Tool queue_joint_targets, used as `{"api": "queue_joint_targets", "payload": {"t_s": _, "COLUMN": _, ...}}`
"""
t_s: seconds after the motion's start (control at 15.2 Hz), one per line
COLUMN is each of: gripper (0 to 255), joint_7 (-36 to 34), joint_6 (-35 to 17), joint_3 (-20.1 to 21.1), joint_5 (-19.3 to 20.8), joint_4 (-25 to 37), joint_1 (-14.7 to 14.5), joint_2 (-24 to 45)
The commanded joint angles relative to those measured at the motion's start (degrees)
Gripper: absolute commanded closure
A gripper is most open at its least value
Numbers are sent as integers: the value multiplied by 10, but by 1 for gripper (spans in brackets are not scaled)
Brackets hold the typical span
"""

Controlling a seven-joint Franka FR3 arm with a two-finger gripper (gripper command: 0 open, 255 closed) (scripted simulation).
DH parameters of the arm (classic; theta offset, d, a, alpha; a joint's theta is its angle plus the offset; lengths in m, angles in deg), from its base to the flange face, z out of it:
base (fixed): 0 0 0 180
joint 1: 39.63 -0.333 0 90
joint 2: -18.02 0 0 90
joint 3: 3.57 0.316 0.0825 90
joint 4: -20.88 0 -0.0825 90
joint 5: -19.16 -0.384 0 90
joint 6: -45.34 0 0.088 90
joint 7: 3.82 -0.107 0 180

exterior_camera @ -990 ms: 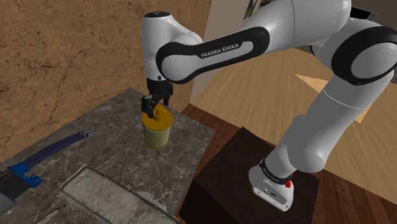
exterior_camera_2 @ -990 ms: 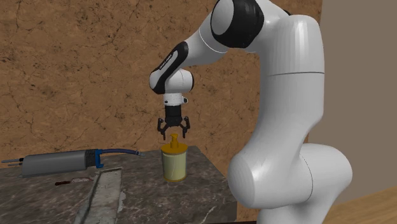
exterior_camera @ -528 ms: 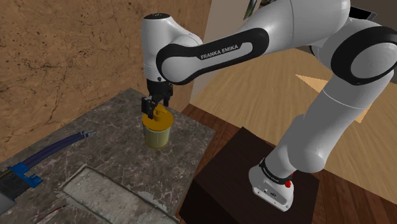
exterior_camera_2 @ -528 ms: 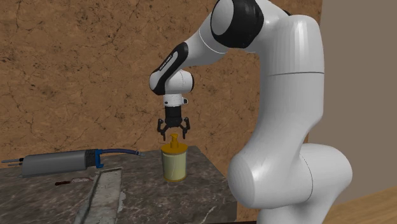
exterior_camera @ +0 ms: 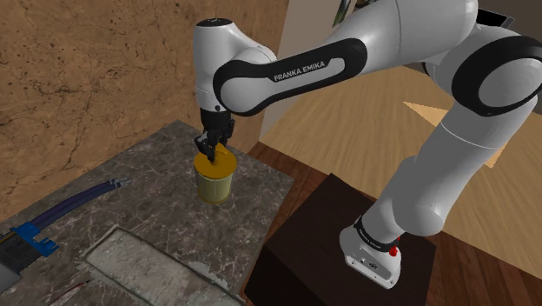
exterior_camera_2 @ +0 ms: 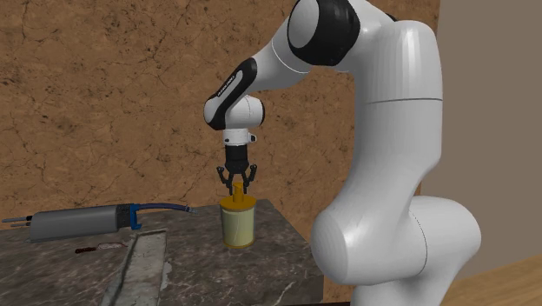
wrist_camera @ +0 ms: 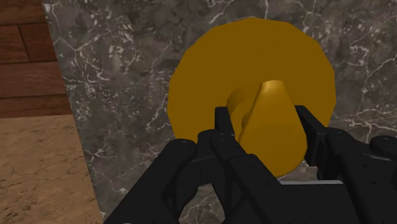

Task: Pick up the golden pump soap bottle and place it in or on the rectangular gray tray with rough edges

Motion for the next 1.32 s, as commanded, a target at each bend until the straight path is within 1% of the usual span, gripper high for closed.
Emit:
{"api": "queue_joint_targets", "payload": {"t_s": 0.0, "gripper": 255, "joint_7": 0, "joint_6": 0, "joint_3": 0, "joint_5": 0, "joint_4": 0, "joint_1": 0, "joint_2": 0}}
{"api": "queue_joint_targets", "payload": {"t_s": 0.07, "gripper": 255, "joint_7": 0, "joint_6": 0, "joint_3": 0, "joint_5": 0, "joint_4": 0, "joint_1": 0, "joint_2": 0}}
{"api": "queue_joint_targets", "payload": {"t_s": 0.53, "gripper": 255, "joint_7": 5, "joint_6": 51, "joint_3": 0, "joint_5": -6, "joint_4": 34, "joint_1": 1, "joint_2": -18}}
{"api": "queue_joint_targets", "payload": {"t_s": 1.25, "gripper": 255, "joint_7": 8, "joint_6": 133, "joint_3": 0, "joint_5": -12, "joint_4": 100, "joint_1": 2, "joint_2": -35}}
